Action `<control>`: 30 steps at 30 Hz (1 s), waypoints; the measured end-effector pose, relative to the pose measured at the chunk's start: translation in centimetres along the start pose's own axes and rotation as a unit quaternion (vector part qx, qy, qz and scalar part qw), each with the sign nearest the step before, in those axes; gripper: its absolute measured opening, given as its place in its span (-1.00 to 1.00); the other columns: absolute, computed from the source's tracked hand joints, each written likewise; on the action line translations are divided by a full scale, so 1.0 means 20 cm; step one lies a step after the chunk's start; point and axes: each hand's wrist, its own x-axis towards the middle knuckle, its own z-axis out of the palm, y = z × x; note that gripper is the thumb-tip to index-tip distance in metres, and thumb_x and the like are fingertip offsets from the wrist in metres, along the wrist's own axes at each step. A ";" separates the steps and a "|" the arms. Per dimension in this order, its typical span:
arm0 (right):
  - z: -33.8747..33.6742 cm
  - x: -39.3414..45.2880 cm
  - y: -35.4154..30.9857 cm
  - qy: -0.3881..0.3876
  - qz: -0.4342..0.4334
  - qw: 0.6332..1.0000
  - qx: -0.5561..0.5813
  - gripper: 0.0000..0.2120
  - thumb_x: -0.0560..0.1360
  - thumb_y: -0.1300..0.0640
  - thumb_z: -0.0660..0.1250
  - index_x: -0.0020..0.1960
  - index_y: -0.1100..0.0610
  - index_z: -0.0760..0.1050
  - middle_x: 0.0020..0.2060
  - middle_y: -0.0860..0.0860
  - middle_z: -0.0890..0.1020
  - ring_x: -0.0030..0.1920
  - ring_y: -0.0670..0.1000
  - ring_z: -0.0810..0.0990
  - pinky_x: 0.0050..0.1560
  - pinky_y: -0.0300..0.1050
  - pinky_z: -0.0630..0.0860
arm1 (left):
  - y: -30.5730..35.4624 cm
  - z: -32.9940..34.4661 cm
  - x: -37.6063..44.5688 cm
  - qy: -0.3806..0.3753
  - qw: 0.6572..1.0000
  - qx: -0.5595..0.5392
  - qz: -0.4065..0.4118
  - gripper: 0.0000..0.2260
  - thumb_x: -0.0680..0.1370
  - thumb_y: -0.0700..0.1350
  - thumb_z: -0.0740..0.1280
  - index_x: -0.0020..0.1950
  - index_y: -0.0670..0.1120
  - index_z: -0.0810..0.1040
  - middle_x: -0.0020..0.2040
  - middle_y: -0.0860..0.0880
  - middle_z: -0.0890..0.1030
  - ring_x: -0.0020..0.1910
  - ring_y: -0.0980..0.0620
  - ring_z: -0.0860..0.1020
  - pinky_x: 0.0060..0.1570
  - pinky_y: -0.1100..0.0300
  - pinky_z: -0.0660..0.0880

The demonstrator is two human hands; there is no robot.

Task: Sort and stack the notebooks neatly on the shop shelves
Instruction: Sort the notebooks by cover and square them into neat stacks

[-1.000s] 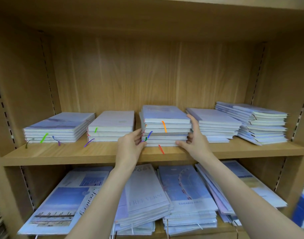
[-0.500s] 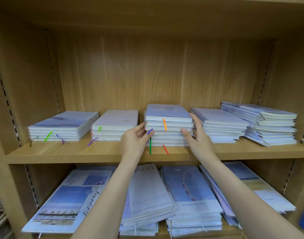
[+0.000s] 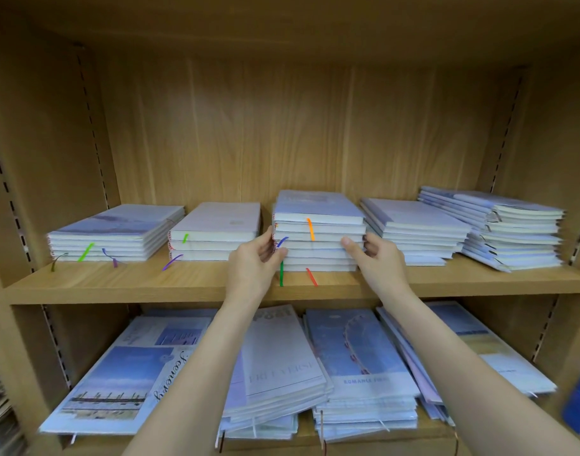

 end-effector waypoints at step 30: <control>-0.02 -0.01 -0.02 -0.040 -0.013 0.999 -0.026 -0.56 0.36 0.05 0.50 0.19 0.08 0.49 0.05 -0.04 0.62 0.08 -0.03 0.57 0.13 -0.14 0.47 | -0.06 0.03 0.01 -0.013 0.994 0.106 0.035 -0.48 0.43 -0.23 0.40 0.37 0.02 0.41 0.10 -0.02 0.64 0.12 -0.04 0.58 0.15 -0.02 0.49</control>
